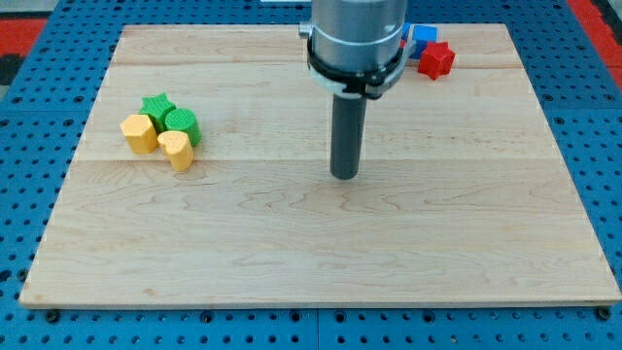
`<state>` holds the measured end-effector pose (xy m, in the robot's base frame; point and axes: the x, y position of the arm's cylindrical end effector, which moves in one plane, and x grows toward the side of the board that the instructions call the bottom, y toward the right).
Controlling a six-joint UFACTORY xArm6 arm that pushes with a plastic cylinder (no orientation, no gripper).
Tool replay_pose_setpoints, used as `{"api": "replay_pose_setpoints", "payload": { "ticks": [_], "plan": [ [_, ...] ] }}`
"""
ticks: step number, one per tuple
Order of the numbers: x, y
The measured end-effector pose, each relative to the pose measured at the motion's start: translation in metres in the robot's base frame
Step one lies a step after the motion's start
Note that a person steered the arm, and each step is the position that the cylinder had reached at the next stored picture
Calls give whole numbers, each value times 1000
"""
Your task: Move your arm to the top left
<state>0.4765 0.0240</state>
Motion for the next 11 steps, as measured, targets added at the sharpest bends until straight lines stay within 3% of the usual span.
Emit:
{"api": "replay_pose_setpoints", "payload": {
  "ticks": [2, 5, 7, 11],
  "plan": [
    [55, -137],
    [32, -327],
    [-1, -328],
    [-25, -328]
  ]
}}
